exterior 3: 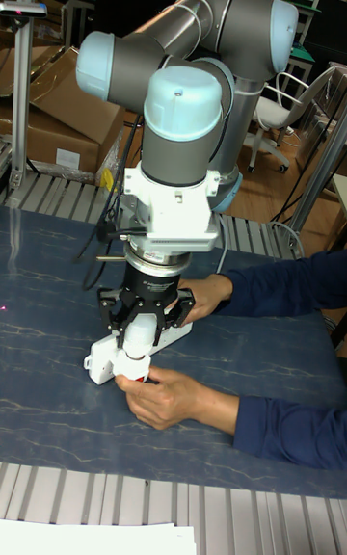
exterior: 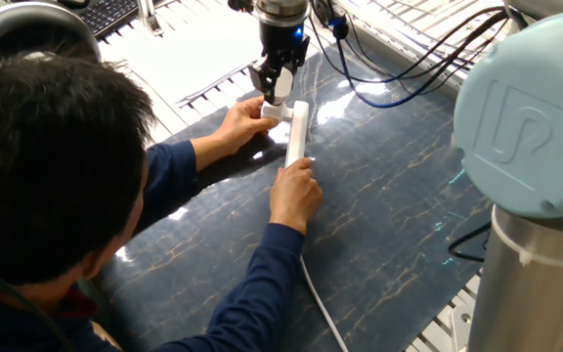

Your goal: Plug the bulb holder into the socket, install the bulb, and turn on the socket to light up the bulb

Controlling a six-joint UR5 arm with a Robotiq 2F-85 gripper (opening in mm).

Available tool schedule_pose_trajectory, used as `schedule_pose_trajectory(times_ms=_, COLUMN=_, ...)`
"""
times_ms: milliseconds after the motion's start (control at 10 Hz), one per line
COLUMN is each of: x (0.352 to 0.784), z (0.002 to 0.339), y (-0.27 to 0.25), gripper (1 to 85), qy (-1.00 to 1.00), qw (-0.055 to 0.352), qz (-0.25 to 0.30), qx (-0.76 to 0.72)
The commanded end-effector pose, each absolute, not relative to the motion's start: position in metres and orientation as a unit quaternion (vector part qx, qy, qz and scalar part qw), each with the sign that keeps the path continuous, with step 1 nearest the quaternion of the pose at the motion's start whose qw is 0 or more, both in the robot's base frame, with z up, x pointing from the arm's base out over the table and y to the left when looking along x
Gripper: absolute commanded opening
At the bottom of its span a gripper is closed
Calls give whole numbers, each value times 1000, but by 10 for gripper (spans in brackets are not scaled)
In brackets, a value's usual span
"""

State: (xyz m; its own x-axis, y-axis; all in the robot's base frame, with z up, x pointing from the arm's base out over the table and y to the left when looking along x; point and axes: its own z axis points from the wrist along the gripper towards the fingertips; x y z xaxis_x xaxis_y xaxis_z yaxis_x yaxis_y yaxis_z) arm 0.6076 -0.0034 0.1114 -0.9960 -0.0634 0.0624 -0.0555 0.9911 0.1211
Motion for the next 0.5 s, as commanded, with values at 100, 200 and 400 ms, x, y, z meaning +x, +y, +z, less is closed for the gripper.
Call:
schedule_pose_trajectory(times_ms=100, x=612, z=115, y=6, gripper=10, qy=-993, qw=53, qz=-67, qx=-79)
schedule_pose_trajectory(times_ms=200, x=612, z=117, y=12, gripper=10, qy=-991, qw=57, qz=-74, qx=-95)
schedule_pose_trajectory(times_ms=400, x=614, z=116, y=7, gripper=13, qy=-992, qw=56, qz=-71, qx=-86)
